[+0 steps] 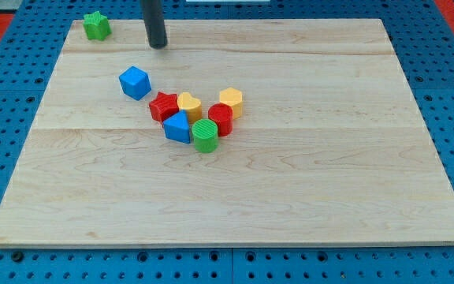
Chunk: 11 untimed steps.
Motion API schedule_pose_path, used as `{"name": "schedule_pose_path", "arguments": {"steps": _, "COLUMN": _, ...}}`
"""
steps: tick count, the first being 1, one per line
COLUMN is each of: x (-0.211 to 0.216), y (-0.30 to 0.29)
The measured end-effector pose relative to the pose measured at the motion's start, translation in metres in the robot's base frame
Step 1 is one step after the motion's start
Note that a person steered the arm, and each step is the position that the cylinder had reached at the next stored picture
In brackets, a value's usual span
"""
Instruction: Move the blue cube slightly up and left
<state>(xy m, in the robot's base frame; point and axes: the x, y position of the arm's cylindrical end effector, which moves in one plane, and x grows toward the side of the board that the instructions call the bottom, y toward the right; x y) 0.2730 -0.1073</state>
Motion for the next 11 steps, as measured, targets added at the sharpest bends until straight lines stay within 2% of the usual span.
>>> {"name": "schedule_pose_path", "arguments": {"steps": 1, "x": 0.058, "y": 0.029}}
{"name": "schedule_pose_path", "arguments": {"steps": 2, "x": 0.118, "y": 0.031}}
{"name": "schedule_pose_path", "arguments": {"steps": 3, "x": 0.128, "y": 0.011}}
{"name": "schedule_pose_path", "arguments": {"steps": 4, "x": 0.126, "y": -0.007}}
{"name": "schedule_pose_path", "arguments": {"steps": 6, "x": 0.071, "y": -0.027}}
{"name": "schedule_pose_path", "arguments": {"steps": 9, "x": 0.063, "y": -0.075}}
{"name": "schedule_pose_path", "arguments": {"steps": 11, "x": 0.042, "y": -0.111}}
